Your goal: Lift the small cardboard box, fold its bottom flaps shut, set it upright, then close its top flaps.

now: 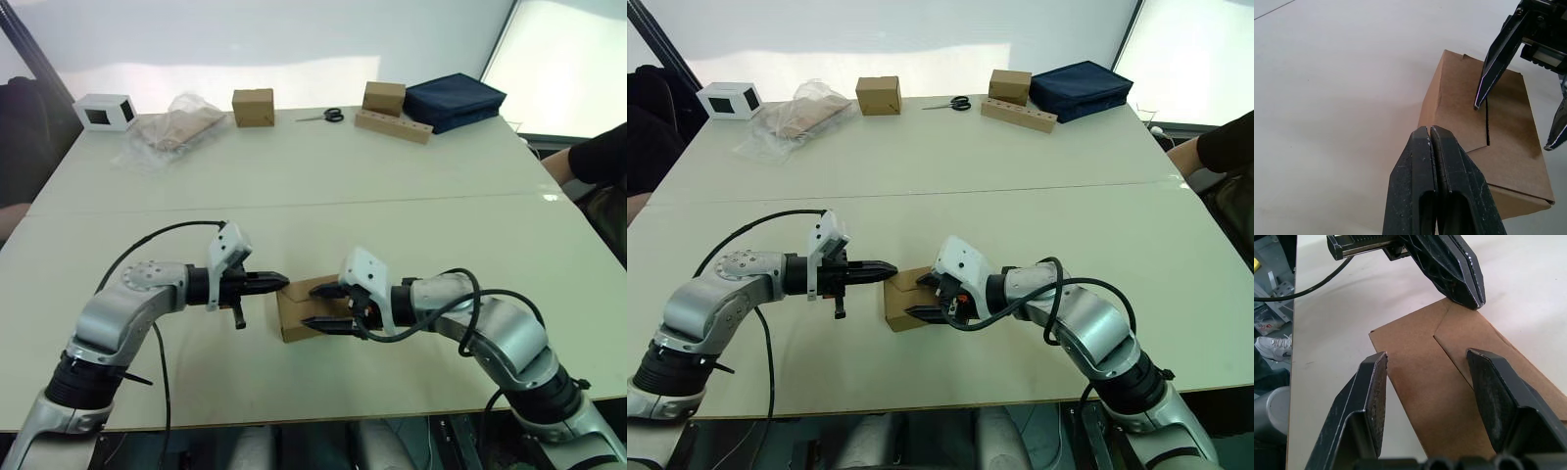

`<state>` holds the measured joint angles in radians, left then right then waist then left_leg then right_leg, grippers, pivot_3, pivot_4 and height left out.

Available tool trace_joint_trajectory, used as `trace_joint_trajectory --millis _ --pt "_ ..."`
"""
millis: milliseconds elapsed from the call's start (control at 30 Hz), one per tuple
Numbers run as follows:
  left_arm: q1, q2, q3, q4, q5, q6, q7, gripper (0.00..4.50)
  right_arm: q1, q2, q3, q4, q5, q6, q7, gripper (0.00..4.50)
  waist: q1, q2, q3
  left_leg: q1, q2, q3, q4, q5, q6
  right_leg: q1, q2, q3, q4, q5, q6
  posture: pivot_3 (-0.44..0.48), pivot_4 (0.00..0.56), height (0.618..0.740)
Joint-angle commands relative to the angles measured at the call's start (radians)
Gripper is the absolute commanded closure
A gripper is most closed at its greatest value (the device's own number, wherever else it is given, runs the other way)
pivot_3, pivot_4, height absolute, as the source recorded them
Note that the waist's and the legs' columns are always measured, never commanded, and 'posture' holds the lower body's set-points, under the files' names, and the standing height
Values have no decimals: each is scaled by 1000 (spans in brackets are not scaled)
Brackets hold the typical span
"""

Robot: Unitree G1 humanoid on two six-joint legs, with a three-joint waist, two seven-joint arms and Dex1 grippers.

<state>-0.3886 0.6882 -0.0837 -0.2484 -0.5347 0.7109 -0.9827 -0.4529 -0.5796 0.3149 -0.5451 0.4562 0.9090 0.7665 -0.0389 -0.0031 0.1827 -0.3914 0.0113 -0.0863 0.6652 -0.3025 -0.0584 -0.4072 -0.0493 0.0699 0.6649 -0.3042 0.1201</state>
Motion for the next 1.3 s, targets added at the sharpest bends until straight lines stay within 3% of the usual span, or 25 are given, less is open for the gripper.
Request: trace_joint_trajectory --millis 33,667,900,1133,1300 --pt "11 -2 -16 -26 5 -1 -2 4500 14 3 -8 -1 8 5 -8 1881 0 0 0 0 0 0 0 0 0 0 0 0 0 0 0 0 150 740" --pt "-8 -28 -10 -19 9 -21 17 4500 21 24 -111 -26 93 40 -46 1881 2 0 0 0 0 0 0 0 0 0 0 0 0 0 0 0 150 740" --pt "-32 -32 160 -55 -62 -14 95 4500 56 34 -322 -46 248 32 -44 1881 1 0 0 0 0 0 0 0 0 0 0 0 0 0 0 0 150 740" --pt "77 80 270 -161 -141 74 87 4500 136 -34 -479 -67 353 59 -51 1881 -3 0 0 0 0 0 -1 0 0 0 0 0 0 0 0 0 150 740" --pt "238 91 319 -262 -108 39 153 4500 252 -109 -532 -106 383 63 -44 1881 1 0 0 0 0 1 -1 0 0 0 -1 0 0 0 0 0 150 740"
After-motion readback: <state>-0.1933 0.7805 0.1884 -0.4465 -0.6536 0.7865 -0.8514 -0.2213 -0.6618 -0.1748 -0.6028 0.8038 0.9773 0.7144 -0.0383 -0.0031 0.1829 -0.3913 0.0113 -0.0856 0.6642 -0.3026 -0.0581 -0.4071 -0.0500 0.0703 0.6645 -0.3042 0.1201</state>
